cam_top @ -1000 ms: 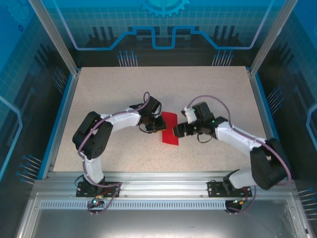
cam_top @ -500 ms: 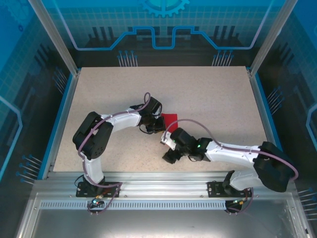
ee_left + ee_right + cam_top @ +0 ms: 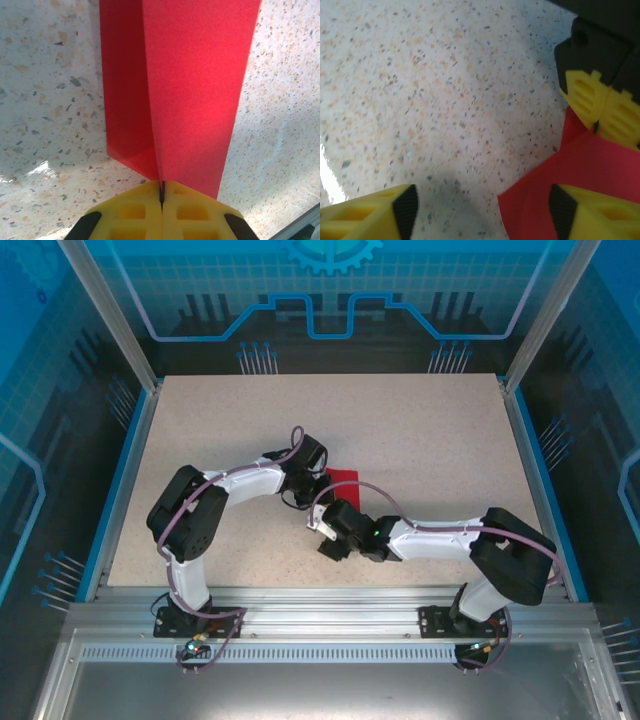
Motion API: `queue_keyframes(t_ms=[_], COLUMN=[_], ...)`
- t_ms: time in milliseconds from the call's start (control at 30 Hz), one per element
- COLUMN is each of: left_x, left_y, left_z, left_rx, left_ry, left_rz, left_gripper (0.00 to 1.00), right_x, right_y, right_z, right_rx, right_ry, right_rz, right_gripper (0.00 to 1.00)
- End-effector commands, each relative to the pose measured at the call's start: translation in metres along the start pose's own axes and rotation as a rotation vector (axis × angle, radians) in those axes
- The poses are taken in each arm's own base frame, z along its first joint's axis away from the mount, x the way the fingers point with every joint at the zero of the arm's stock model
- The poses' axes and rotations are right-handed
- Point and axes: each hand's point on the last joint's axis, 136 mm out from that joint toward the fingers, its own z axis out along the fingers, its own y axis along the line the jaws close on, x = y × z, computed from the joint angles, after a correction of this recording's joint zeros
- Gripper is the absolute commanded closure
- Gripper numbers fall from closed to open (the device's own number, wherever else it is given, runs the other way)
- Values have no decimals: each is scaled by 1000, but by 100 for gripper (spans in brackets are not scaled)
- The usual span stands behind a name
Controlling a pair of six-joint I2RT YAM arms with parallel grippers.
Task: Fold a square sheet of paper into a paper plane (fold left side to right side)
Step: Third fold the triangle at the center of the table.
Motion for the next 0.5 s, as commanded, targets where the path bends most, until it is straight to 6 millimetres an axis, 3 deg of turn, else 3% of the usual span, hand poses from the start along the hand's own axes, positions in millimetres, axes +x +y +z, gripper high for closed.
queue_keyframes(t_ms=[0, 167, 300, 400, 467], left_x=[2, 3, 3, 4, 4], left_y=[-12, -9, -11, -11, -9], left_z=[-8, -8, -8, -13, -21], left_rx=[19, 10, 14, 12, 3], left_ry=[8, 8, 9, 6, -7], left_rz=[11, 13, 21, 38, 47], left_gripper=[95, 95, 94, 86, 72], right_x=[-18, -11, -5, -2, -1], right_y=[-5, -6, -7, -6, -4], right_z=[4, 1, -1, -1, -2], right_rx=[32, 25, 9, -7, -26], right_ry=[-39, -29, -19, -8, -6], right_rz=[-19, -16, -4, -8, -3], right_gripper=[37, 62, 99, 100, 100])
